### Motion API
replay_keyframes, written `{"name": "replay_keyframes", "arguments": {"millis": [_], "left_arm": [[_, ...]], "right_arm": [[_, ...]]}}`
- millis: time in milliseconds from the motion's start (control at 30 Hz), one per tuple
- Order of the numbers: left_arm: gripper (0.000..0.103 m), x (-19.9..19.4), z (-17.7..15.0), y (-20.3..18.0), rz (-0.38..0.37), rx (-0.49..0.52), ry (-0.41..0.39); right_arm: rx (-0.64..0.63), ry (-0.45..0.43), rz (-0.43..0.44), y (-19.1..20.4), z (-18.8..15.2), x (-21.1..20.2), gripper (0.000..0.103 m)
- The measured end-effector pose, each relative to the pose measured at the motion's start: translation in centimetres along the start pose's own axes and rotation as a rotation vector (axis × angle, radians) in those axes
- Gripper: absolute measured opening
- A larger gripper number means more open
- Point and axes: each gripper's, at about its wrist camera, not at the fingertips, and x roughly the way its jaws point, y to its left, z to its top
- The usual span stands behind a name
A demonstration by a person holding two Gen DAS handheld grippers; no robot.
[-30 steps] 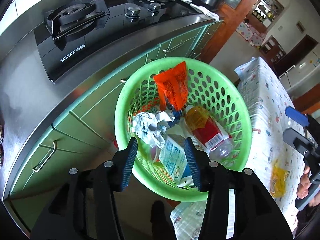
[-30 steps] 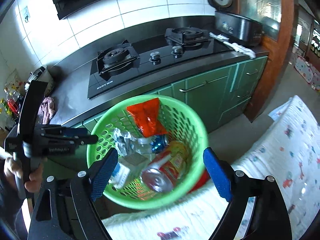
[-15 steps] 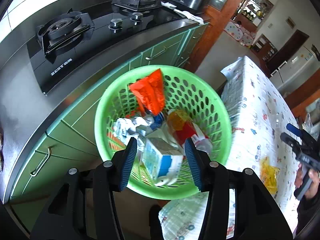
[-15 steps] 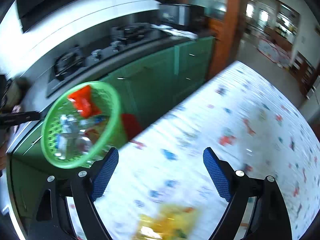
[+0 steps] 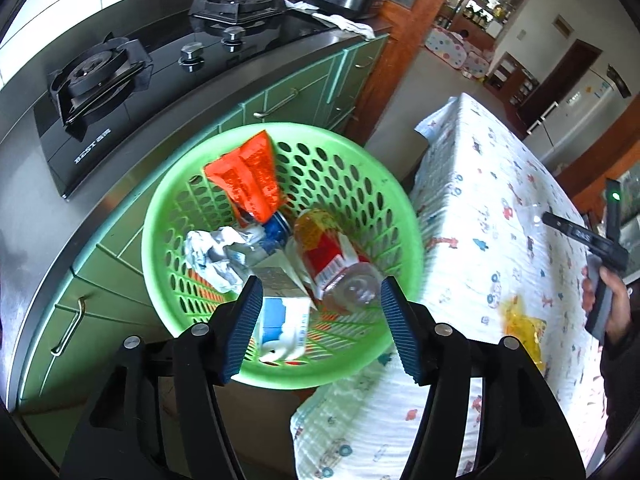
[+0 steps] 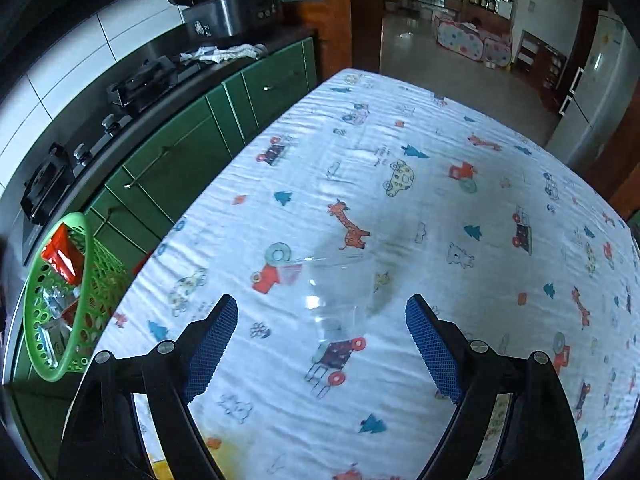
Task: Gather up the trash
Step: 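Grasp the clear plastic cup with the right tool while the left tool grasps the yellow snack bag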
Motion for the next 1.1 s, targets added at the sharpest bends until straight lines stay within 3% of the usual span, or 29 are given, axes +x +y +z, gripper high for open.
{"name": "replay_keyframes", "arguments": {"millis": [133, 300, 367, 433, 700, 867, 1100], "left_arm": [[0.065, 0.1, -0.3, -0.9, -0.004, 0.014, 0.008], [0.065, 0.3, -1.0, -2.0, -0.007, 0.031, 0.022], [0.065, 0.4, -1.4, -2.4, -0.009, 0.035, 0.029], [0.065, 0.5, -1.6, -2.8, -0.011, 0.041, 0.037], [0.068, 1.1, -3.1, -5.5, -0.049, 0.067, 0.062], [0.08, 1.5, -4.8, -8.5, -0.088, 0.097, 0.084], [0.084, 2.2, -7.2, -14.2, -0.192, 0.142, 0.122]], "right_arm": [[-0.013, 0.029, 0.0, 0.1, 0.5, 1.8, 0.083], [-0.011, 0.055, 0.009, -0.1, 0.7, 3.5, 0.072], [-0.003, 0.068, 0.016, -0.2, 0.6, 3.9, 0.06], [-0.003, 0.057, 0.015, -0.3, 0.4, 3.8, 0.058], [-0.001, 0.008, 0.044, -0.8, -1.4, 0.2, 0.057], [-0.028, -0.018, 0.05, -1.1, -3.8, -3.1, 0.058], [-0.057, -0.053, 0.065, -1.5, -8.0, -7.0, 0.058]]}}
